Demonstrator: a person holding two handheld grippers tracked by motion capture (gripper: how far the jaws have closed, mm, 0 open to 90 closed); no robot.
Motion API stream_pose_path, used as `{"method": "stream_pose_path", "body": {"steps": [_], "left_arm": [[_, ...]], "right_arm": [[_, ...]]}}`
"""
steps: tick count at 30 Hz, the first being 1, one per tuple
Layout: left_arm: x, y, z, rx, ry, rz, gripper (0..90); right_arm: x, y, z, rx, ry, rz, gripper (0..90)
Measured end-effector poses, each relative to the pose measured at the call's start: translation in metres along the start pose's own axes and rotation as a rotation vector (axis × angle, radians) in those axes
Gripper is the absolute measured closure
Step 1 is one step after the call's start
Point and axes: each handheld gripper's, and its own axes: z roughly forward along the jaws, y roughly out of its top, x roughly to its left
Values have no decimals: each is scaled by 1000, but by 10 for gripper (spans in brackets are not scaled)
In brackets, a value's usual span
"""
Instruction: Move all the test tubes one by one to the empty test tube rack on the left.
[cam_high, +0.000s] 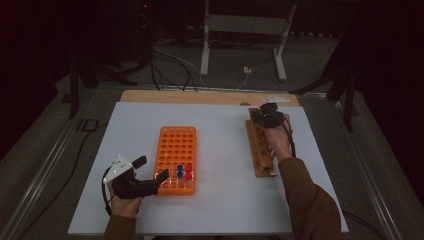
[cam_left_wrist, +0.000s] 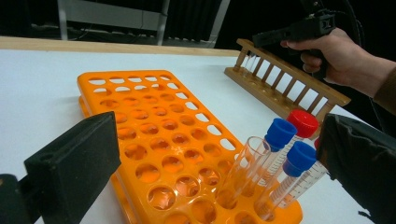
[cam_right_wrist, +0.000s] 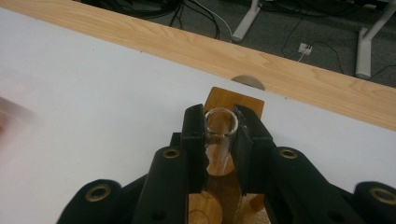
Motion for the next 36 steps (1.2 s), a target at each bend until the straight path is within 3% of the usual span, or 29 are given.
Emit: {"method": "stream_pose_path", "body": {"steps": [22,36], "left_arm": [[1,-2,2,7,2,-1,8],[-1,-3,5,19,7,14,8]], "right_arm": [[2,6,-21,-54,-11,6,765],[-2,18,-49,-123,-7,21,765]]}}
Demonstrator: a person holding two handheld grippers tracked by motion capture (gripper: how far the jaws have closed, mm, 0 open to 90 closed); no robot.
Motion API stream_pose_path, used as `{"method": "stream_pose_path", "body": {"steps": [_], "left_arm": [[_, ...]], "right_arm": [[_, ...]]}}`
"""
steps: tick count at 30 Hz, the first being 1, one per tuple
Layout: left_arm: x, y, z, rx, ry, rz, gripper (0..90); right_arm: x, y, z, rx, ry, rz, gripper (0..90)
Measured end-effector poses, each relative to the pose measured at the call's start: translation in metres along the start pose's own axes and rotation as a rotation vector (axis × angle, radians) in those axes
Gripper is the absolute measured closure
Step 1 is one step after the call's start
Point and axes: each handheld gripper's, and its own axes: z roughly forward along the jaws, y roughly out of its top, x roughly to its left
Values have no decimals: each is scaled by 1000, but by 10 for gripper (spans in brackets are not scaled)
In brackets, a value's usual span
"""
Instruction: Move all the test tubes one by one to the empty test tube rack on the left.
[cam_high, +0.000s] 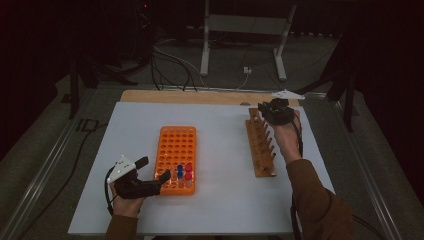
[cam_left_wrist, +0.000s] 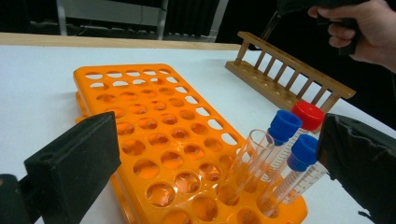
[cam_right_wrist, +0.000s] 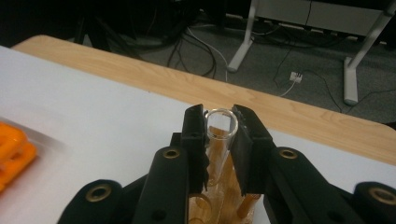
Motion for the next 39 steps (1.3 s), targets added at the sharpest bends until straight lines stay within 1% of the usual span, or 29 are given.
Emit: {"method": "stream_pose_path", "body": {"steps": [3,6,9,13,14,16,18,21,27,31,33,35,39], "left_arm": [[0,1,-1,-9,4,-4,8],[-1,4,-3,-21,6,-4,8],[-1,9,-4,-34,18,-1,8],[-1,16,-5,-45,23,14,8],[-2,17,-5,-49,22,14,8],[-4,20,-4,-48,23,28,9],[-6,24,-2,-45,23,46,9],[-10,30,2,-44,20,68,8],[-17,42,13,-41,7,108,13],[-21,50,21,-39,-4,125,14],[-23,54,25,-35,-3,139,13],[-26,56,28,-32,5,145,14],[-30,58,36,-21,6,150,18]], "right_arm": [[-1,3,-6,-12,8,9,765],[-2,4,-12,-22,15,5,765],[-2,6,-17,-23,40,7,765],[-2,6,-23,-17,61,-3,765],[-1,5,-24,-15,65,-7,765],[1,5,-26,-8,72,-21,765],[4,5,-28,-3,79,-41,765],[9,5,-32,-1,102,-54,764],[20,4,-37,7,171,-70,764],[28,3,-41,7,202,-88,765],[32,2,-44,7,214,-101,764],[37,1,-46,10,226,-114,764],[47,-3,-49,16,254,-135,764]]}}
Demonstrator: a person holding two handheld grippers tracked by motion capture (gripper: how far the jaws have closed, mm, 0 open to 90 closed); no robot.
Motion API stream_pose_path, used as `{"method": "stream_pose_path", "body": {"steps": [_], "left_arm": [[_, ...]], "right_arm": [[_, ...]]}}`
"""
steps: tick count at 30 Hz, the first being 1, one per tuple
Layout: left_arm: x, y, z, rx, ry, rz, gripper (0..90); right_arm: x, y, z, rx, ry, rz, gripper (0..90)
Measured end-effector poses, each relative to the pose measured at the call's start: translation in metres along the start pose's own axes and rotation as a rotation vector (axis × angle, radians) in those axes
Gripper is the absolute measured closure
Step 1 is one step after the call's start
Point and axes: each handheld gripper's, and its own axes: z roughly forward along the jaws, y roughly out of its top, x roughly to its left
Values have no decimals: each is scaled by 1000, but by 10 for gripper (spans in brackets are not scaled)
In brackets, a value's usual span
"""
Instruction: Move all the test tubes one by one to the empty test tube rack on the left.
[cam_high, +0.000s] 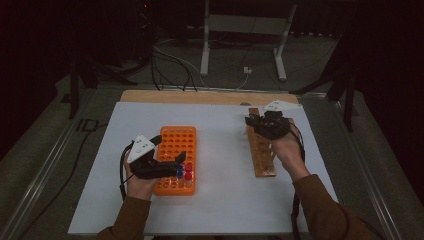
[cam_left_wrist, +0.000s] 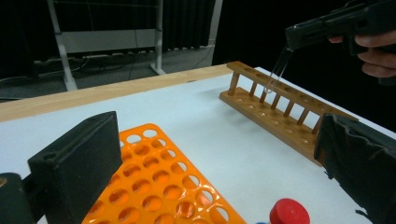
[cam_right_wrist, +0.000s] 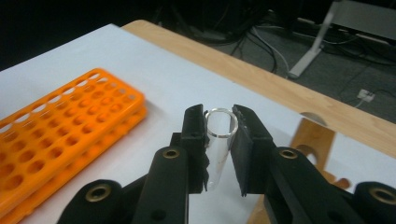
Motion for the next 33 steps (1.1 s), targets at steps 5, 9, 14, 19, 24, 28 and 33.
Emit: {"method": "stream_pose_path", "body": {"steps": [5,9,14,19,24,28,33], "left_arm": [[-6,3,8,15,-5,19,28],[-10,6,12,22,-10,36,39],[-16,9,18,32,-21,55,48],[-20,12,23,42,-34,68,68],[-27,14,30,72,-37,105,109],[-34,15,36,102,-40,128,146],[-36,18,40,112,-38,129,252]], "right_arm": [[14,-1,-1,0,43,-16,764],[26,0,-2,-5,85,-27,763],[44,5,-1,-4,135,-48,763],[62,11,1,-3,194,-65,763],[78,19,4,-6,235,-78,763],[91,25,6,-2,260,-94,762],[106,28,11,3,292,-106,762]]}}
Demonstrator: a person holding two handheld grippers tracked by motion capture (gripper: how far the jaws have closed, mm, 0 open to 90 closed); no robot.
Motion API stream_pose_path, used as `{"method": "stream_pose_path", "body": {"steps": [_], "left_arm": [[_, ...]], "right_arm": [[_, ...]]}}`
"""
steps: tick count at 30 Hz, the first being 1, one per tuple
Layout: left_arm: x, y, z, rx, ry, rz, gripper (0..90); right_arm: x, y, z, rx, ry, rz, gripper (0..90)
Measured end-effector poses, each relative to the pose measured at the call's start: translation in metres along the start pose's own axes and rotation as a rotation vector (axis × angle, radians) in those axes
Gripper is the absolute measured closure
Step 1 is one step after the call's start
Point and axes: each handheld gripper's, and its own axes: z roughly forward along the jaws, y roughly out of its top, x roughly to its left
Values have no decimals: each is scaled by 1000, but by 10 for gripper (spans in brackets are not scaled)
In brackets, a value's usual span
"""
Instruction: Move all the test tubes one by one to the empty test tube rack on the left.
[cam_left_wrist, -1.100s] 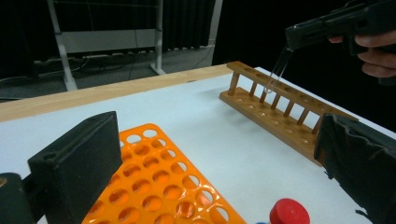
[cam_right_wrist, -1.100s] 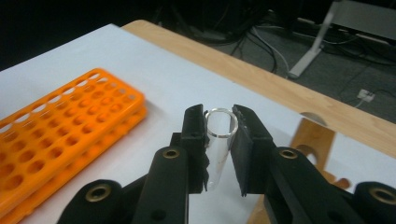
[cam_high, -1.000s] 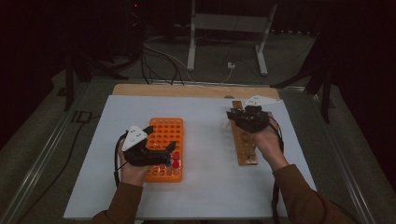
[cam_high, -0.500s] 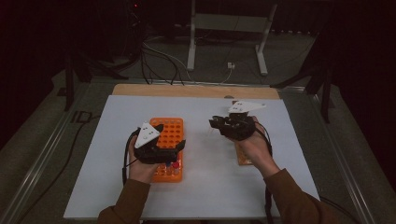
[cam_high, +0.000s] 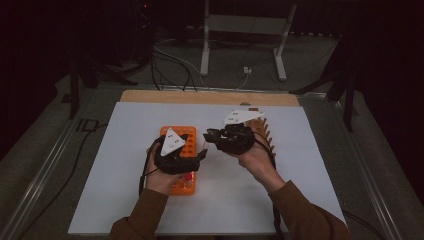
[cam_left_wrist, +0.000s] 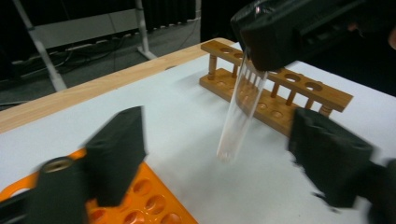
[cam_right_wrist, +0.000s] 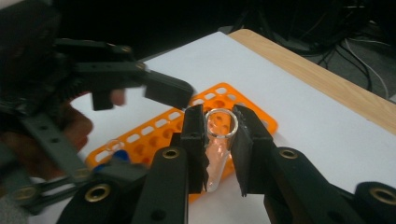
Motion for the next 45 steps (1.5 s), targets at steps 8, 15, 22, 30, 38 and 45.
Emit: {"method": "stream_pose_path", "body": {"steps": [8,15,22,30,38,45], "left_arm": [[1,0,-1,-3,-55,3,614],[1,-1,1,6,-87,10,754],[2,-1,1,12,-63,18,770],[12,-5,-10,-20,-31,-31,770],[17,-10,-28,-45,-28,-55,770],[23,-14,-39,-66,-45,-93,770]], "right_arm": [[12,4,9,5,34,-9,763],[14,3,13,12,47,-4,762],[9,2,9,-34,85,-5,634],[-4,-6,-4,-77,39,14,288],[-29,-36,-14,-42,-86,69,151],[-50,-63,-27,-13,-185,152,28]]}}
